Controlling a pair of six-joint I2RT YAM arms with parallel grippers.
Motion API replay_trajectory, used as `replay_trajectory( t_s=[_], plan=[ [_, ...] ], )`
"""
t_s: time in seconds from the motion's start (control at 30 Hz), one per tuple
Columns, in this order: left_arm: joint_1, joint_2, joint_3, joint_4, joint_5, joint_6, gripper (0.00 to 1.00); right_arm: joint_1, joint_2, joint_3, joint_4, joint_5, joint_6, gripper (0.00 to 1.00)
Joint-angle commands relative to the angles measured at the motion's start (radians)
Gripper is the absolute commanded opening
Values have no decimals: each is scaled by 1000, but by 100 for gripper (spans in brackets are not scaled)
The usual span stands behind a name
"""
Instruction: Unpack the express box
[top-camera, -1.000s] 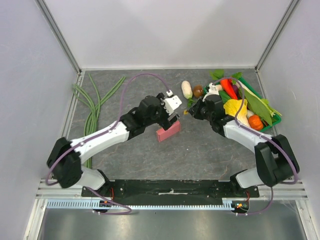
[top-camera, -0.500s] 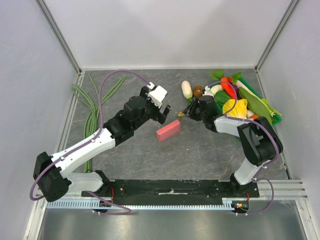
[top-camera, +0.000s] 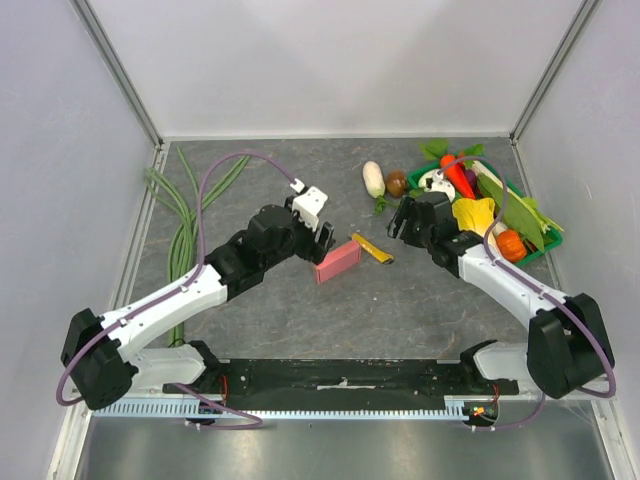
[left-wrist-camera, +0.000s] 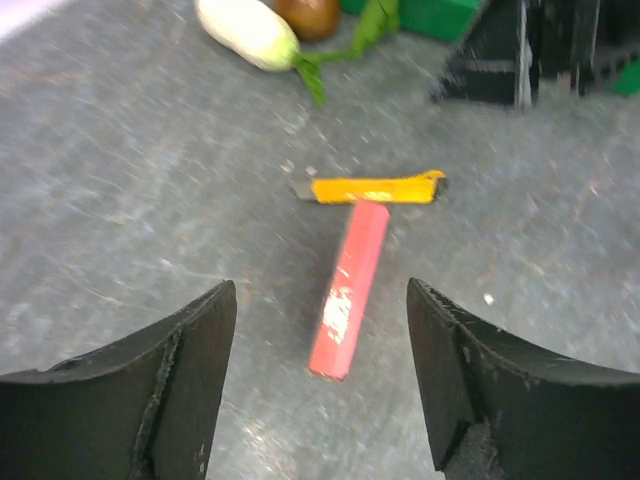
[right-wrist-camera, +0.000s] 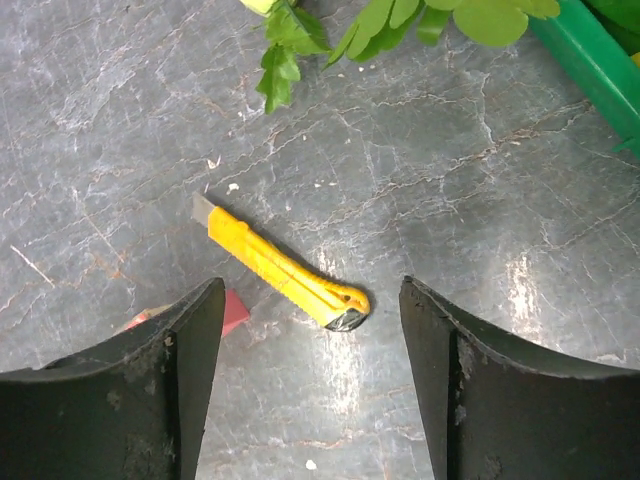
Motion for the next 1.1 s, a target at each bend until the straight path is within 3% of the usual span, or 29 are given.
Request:
replay_trajectory(
  t_s=[0.0, 0.1, 0.17, 0.37, 0.63, 1.07],
  plan=[
    [1, -38, -79, 18, 218, -116, 69, 22, -45, 60, -101, 9, -83, 73],
    [-11, -24, -134, 62, 300, -173, 60, 34, 9, 104, -23, -48, -135, 63],
    [-35, -1, -157, 82, 322, -188, 56, 43, 84, 168, 34, -147, -171, 48],
    [-91, 78, -228, 160, 254, -227, 51, 69, 323, 331, 95, -342, -207, 23],
    [-88, 242, -232, 184, -34, -409, 40, 83, 524, 448, 79, -526, -223, 18],
    [13, 373, -114, 35, -143, -564, 35, 127, 304, 196, 34, -543, -145, 16]
  ],
)
